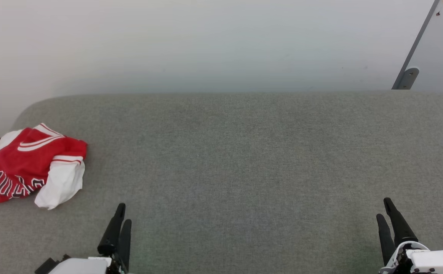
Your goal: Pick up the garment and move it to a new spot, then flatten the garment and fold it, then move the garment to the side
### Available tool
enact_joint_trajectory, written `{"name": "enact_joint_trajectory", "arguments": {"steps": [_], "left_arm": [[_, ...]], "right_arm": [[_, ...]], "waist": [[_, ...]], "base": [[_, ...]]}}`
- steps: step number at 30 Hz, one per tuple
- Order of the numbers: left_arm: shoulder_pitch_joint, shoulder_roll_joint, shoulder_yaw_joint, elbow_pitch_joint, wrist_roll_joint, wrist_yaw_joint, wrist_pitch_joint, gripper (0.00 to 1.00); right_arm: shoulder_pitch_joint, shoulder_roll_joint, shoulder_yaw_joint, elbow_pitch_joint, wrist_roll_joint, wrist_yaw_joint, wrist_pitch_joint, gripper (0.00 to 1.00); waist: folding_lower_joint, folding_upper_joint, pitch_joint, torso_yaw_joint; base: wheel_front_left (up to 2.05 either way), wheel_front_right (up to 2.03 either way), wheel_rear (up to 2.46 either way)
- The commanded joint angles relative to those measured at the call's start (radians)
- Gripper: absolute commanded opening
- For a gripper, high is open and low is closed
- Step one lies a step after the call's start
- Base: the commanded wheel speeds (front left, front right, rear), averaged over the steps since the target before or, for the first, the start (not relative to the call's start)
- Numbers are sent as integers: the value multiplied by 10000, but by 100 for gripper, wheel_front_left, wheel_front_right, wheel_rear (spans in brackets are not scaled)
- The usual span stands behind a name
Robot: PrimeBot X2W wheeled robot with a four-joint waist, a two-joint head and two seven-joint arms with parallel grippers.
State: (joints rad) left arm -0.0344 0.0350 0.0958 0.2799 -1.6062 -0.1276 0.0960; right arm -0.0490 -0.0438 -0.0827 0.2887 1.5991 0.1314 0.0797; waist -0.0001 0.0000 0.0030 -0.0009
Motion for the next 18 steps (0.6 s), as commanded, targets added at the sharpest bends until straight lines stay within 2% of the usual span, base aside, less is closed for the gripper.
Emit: {"name": "enact_joint_trajectory", "arguments": {"steps": [1,10,18], "left_arm": [[-140,60,-62,-298,138,0,-56,100],[-34,249,-264,-661,684,32,-379,100],[32,578,-565,-854,1722,153,-811,100]], "right_arm": [[-276,-46,158,-260,-131,-1,-136,100],[-360,-227,613,-400,-746,-2,-557,100],[-451,-450,971,-352,-1923,-3,-897,100]], "waist": [[1,0,-2,-4],[1,0,-28,-19],[1,0,-63,-32]], "base": [[0,0,0],[0,0,0],[0,0,0]]}}
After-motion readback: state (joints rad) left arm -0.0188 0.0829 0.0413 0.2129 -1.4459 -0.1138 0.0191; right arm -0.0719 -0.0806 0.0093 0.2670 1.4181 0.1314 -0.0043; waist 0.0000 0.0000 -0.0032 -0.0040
